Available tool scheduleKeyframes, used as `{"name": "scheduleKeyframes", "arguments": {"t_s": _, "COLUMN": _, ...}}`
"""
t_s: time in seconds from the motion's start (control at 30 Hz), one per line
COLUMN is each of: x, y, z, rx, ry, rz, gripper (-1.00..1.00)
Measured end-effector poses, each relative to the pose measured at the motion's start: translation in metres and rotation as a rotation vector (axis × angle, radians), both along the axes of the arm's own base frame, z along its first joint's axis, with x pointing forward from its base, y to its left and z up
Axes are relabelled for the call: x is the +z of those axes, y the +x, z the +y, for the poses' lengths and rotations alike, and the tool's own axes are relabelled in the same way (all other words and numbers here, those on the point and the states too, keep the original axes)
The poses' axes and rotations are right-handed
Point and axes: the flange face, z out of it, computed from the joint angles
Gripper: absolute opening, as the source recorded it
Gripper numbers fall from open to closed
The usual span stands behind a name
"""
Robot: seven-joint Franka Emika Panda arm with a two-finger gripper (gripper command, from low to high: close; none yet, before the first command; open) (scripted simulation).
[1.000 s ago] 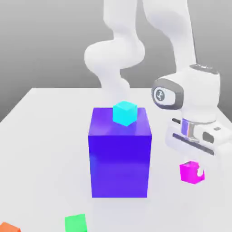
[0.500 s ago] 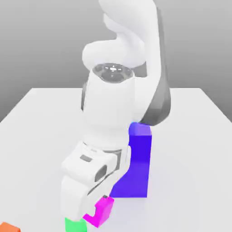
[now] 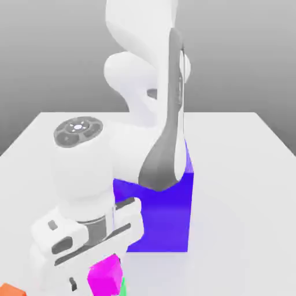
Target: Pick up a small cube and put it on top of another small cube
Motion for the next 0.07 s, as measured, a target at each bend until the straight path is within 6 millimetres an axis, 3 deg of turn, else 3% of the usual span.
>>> {"name": "scheduleKeyframes", "arguments": {"t_s": 0.07, "x": 0.025, "y": 0.000, "z": 0.000, "rx": 0.000, "ry": 0.000, "rz": 0.000, "gripper": 1.00}}
